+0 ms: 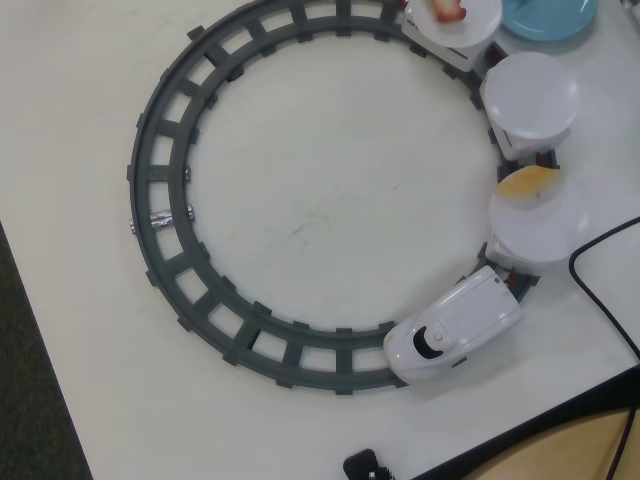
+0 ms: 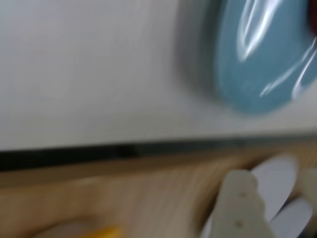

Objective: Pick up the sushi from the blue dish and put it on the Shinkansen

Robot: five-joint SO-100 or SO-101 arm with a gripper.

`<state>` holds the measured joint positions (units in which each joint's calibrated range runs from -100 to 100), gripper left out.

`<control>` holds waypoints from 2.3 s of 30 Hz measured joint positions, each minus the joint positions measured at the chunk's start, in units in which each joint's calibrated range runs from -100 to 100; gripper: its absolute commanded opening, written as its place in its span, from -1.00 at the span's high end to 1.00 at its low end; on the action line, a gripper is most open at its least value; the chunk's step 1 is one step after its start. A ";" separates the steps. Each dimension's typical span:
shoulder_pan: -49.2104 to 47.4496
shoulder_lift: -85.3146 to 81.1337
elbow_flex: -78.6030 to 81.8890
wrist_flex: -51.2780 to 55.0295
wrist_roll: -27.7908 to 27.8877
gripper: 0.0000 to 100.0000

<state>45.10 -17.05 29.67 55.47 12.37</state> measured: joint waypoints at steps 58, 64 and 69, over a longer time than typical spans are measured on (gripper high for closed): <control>-7.96 33.43 -61.95 22.75 8.84 0.96; -15.28 7.16 -43.94 29.57 15.84 0.96; -26.15 -14.57 -23.14 32.46 25.67 0.96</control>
<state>18.94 -31.62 6.53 87.93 38.04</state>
